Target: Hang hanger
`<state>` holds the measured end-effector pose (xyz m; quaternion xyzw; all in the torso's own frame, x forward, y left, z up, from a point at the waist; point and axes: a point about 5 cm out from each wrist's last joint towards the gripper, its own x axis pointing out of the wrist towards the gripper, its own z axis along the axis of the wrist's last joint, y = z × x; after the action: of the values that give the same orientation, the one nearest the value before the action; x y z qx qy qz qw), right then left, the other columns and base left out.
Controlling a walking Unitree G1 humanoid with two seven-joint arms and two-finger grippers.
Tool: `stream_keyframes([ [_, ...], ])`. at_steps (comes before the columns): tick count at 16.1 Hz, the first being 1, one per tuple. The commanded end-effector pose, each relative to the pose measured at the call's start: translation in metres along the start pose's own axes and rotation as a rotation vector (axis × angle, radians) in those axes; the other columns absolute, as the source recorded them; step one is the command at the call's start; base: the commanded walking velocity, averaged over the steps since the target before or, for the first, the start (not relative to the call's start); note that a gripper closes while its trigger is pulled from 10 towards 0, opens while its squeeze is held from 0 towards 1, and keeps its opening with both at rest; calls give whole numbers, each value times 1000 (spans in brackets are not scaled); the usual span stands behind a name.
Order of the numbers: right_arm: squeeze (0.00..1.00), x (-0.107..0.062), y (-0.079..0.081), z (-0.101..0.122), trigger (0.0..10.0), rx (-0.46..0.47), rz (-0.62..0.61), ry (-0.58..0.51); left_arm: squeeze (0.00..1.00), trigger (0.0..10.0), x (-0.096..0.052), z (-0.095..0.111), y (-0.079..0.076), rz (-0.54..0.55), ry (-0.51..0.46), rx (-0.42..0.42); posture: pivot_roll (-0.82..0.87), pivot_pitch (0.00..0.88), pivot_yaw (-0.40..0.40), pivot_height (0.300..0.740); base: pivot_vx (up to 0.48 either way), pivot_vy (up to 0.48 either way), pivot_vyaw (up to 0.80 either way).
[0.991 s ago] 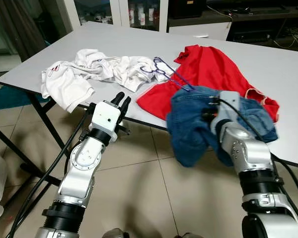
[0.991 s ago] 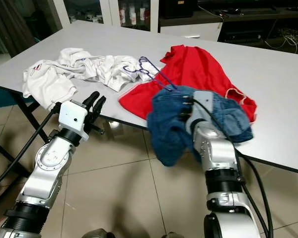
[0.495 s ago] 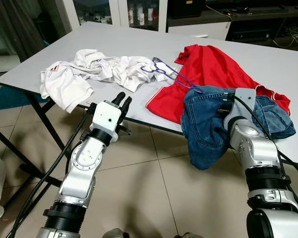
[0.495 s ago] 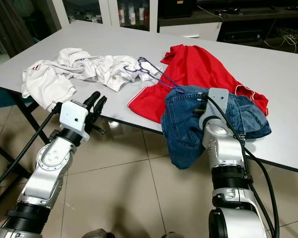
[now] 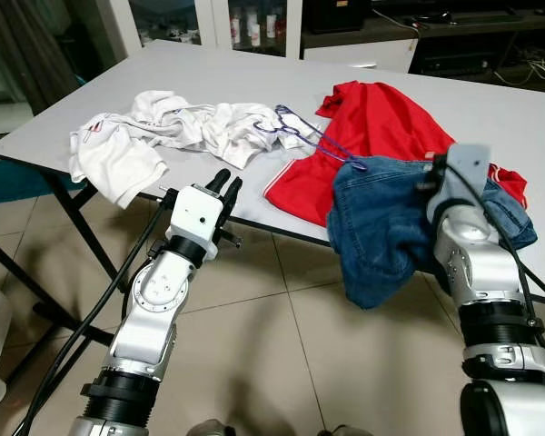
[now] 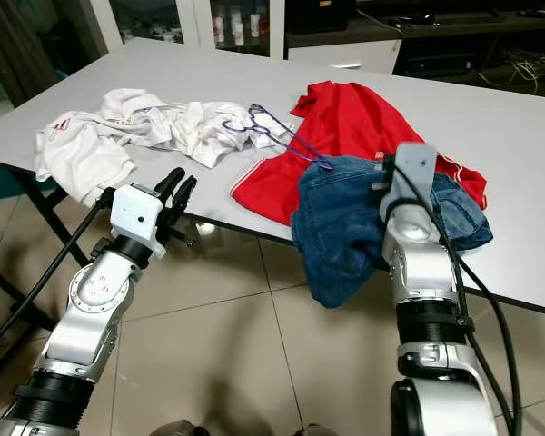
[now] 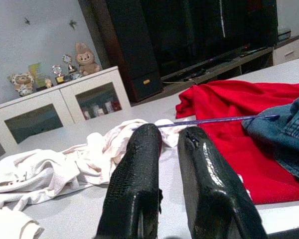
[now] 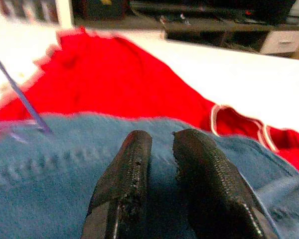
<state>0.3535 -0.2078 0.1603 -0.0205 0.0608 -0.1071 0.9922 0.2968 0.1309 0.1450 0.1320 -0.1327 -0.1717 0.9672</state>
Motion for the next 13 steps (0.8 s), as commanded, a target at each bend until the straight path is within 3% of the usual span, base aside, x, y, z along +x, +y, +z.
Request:
stream_keyframes([
  [1,0,-4,16,16,10000,62,126,-76,0,10000,-1,1,2,5,0,-1,-98,0,58,740,0,0,0],
  [2,0,-12,36,26,10000,146,288,-122,0,10000,-1,2,2,2,1,-2,-99,0,58,740,0,0,0],
  [4,0,-19,50,31,10000,198,408,-141,0,10000,0,2,1,-1,1,-3,-99,0,58,740,0,0,0],
  [7,0,-33,74,13,10000,212,648,8,0,10000,0,2,1,-1,-1,-6,-99,0,58,740,0,0,0],
  [11,0,-30,71,-13,10000,116,596,156,0,10000,0,2,0,3,0,-8,-93,0,51,740,0,0,0],
  [13,0,-23,57,-25,10000,93,486,235,0,10000,-1,2,0,3,1,-8,-92,0,51,740,0,0,0],
])
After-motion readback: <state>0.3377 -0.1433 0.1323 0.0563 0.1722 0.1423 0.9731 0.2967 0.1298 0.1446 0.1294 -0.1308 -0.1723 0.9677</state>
